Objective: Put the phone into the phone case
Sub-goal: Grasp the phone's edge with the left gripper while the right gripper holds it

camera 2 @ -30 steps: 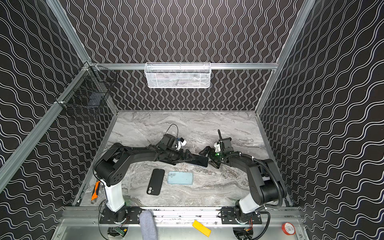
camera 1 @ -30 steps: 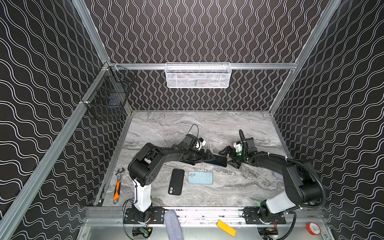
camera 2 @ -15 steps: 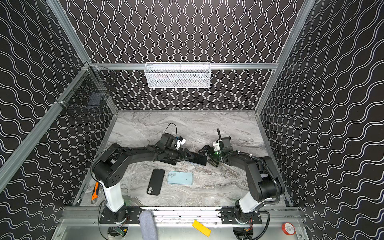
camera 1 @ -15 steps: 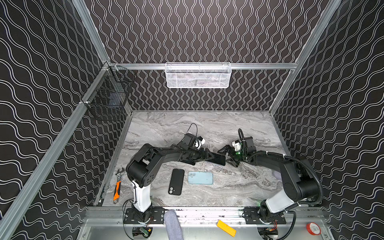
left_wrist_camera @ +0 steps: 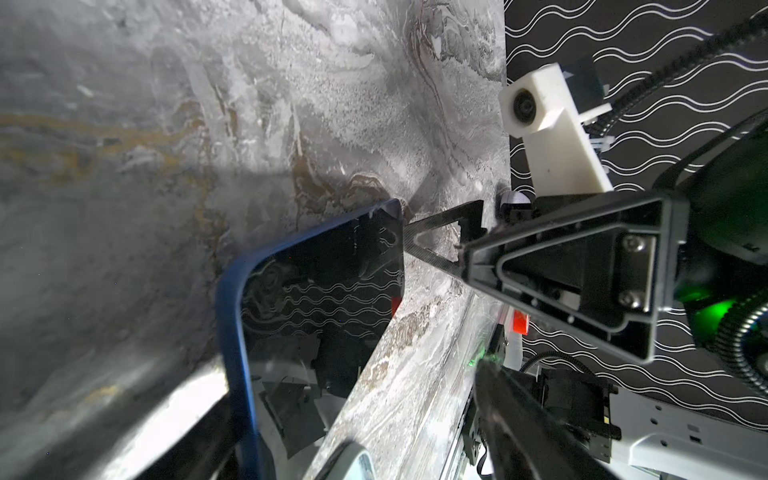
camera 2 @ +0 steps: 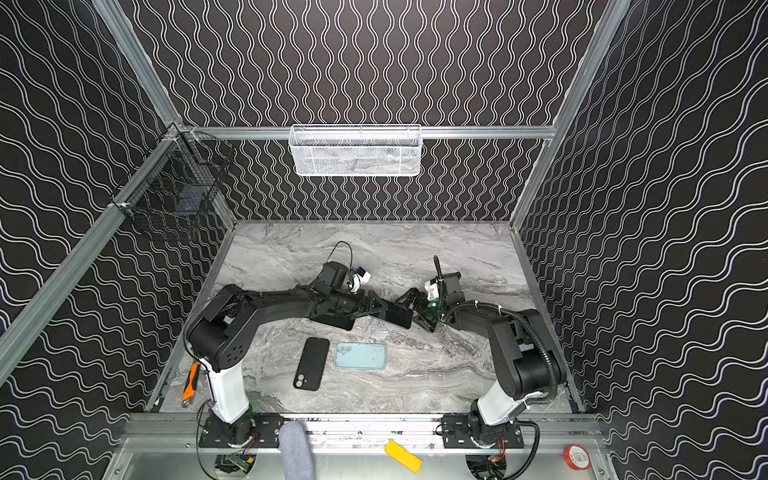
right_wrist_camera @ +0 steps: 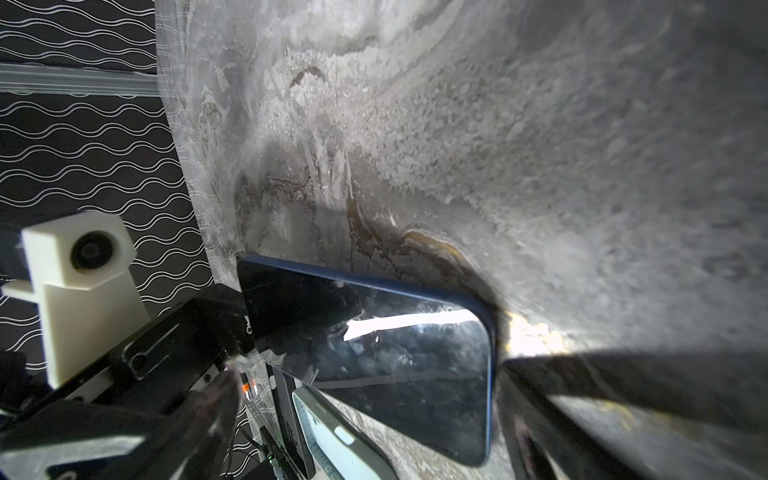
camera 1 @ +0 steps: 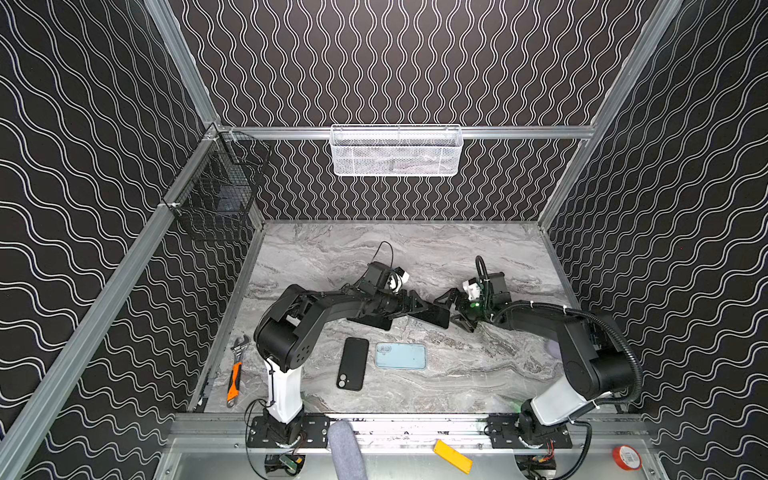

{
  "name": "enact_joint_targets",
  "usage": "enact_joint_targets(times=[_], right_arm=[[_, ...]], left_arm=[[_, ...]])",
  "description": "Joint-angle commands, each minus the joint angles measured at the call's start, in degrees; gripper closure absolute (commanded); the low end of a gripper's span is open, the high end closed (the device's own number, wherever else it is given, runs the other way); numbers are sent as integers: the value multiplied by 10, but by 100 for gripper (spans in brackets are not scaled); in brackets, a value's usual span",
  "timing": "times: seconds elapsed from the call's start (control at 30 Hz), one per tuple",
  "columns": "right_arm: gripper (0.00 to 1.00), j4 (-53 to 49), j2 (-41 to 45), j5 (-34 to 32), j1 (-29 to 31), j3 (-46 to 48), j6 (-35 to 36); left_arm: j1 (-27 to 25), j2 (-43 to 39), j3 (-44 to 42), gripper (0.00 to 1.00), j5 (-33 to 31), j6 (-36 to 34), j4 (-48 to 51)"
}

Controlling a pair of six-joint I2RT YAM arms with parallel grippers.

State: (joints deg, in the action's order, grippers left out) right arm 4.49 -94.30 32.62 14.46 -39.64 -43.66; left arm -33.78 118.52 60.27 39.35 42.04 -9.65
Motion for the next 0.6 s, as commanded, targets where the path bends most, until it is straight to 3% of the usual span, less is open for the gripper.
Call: enact_joint_targets(times=[0.0,0.17,0.4,0.57], right_arm=[[1,-165,-23,-129,0,16,11],[0,-168,-20,-135,-2,16,14],[0,-167,-18,-135,-5,18,14],[1,-169,-13,-138,-6,20,15]], left_arm=[[1,2,9,22,16,1,-14],[1,5,13,38,20,-2,-8],[1,8,20,43,18,-9,11],[3,7,20,55,17,-11,15]])
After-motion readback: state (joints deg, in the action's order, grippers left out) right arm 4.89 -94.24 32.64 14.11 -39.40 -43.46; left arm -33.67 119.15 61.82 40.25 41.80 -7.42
